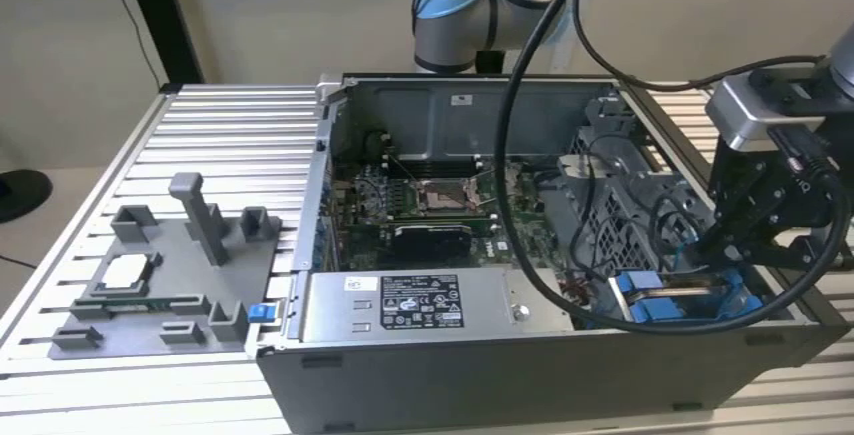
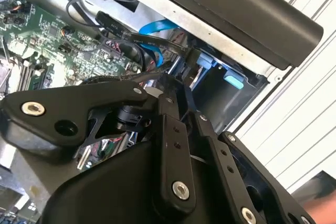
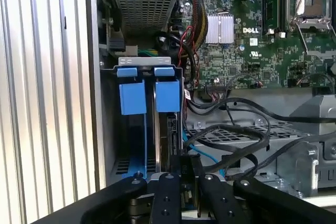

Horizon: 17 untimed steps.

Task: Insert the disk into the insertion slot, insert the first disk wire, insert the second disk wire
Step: 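Insert the first disk wire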

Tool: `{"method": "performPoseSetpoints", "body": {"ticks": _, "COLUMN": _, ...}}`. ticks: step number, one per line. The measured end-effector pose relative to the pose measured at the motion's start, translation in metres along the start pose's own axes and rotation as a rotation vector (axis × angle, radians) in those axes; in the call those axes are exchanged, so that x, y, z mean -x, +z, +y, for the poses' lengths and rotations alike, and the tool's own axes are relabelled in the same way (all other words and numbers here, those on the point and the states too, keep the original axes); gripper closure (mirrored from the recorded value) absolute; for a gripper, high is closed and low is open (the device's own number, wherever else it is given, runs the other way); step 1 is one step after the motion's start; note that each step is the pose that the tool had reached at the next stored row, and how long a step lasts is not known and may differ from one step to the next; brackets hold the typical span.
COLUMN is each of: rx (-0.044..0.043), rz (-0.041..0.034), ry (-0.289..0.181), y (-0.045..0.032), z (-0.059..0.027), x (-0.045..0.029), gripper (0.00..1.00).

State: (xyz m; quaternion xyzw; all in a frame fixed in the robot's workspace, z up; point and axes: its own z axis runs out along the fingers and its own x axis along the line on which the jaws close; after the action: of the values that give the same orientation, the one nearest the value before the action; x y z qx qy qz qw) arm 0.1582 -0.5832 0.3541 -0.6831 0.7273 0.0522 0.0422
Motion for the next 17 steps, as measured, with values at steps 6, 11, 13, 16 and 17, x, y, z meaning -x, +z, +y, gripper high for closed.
{"method": "performPoseSetpoints", "body": {"ticks": 6, "rx": 0.019, "rz": 0.0011, "ry": 0.016, "y": 0.0025, "z": -0.0016, "x": -0.0003, "gripper": 1.0}}
{"method": "performPoseSetpoints", "body": {"ticks": 11, "rx": 0.0219, "rz": 0.0015, "ry": 0.021, "y": 0.0027, "z": -0.0063, "x": -0.0001, "gripper": 1.0}}
{"method": "performPoseSetpoints", "body": {"ticks": 13, "rx": 0.0219, "rz": 0.0015, "ry": 0.021, "y": 0.0027, "z": -0.0064, "x": -0.0001, "gripper": 1.0}}
{"method": "performPoseSetpoints", "body": {"ticks": 16, "rx": 0.0222, "rz": 0.0015, "ry": 0.021, "y": 0.0028, "z": -0.0065, "x": -0.0002, "gripper": 1.0}}
{"method": "performPoseSetpoints", "body": {"ticks": 17, "rx": 0.024, "rz": 0.0033, "ry": 0.021, "y": 0.0029, "z": -0.0066, "x": -0.0002, "gripper": 1.0}}
